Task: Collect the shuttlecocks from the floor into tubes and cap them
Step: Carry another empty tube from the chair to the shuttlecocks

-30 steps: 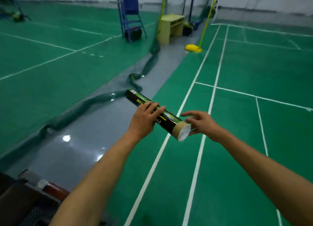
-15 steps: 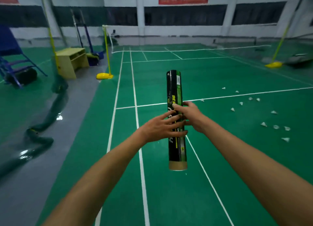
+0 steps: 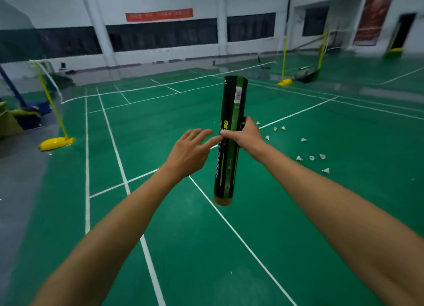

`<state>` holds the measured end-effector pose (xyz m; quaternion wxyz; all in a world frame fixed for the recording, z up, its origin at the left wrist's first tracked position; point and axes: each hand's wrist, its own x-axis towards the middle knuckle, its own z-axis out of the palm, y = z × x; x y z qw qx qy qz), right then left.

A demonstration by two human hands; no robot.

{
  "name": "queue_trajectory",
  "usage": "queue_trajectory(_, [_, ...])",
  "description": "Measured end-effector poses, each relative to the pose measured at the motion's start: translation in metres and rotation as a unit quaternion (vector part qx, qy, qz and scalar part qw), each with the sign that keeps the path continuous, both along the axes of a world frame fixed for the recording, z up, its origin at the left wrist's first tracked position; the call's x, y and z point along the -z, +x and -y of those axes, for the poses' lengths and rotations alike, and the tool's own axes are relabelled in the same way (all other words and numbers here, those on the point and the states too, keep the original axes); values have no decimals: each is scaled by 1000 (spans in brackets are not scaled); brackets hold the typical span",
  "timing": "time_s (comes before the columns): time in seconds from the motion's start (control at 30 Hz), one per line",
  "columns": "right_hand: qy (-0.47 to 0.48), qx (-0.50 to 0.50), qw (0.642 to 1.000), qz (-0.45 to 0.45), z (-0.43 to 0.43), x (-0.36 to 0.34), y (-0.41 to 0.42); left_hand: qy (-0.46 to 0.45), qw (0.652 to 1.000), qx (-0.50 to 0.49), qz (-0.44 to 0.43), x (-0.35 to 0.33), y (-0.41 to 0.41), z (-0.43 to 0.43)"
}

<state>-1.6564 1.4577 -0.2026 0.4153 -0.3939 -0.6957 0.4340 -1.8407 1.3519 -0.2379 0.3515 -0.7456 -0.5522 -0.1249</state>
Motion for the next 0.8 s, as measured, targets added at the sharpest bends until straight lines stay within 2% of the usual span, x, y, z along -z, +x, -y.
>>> queue_trajectory(0.07, [18, 15, 1000, 19, -36, -1, -1, 23, 981, 10, 191, -15, 2, -45])
queue_trajectory(0.1, [28, 15, 999, 32, -53, -1, -2, 25, 956, 6, 291, -23, 4, -69])
queue_trajectory(0.13, [42, 11, 998, 44, -73, 1, -4, 18, 918, 11, 396, -33, 7, -94])
queue_trajectory(0.2, [73, -1, 995, 65, -113, 7, -8, -22, 814, 61, 578, -52, 16, -147])
queue_trajectory(0.27, [109, -10, 991, 83, -158, 12, -15, -49, 731, 120, 670, -62, 23, -202])
queue_trajectory(0.33, [130, -14, 985, 111, -203, 14, -19, -55, 705, 139, 693, -64, 25, -257])
queue_trajectory(0.47, [113, -45, 969, 217, -315, 10, -21, -76, 728, 136, 667, -52, 18, -367])
queue_trajectory(0.53, [107, -18, 963, 247, -372, 5, -20, -97, 758, 130, 631, -42, 17, -416])
queue_trajectory(0.63, [93, 69, 963, 244, -442, -1, -18, -119, 805, 91, 574, -26, 14, -481])
queue_trajectory(0.8, [69, 133, 964, 220, -548, 9, -16, -161, 837, 43, 522, -3, 4, -592])
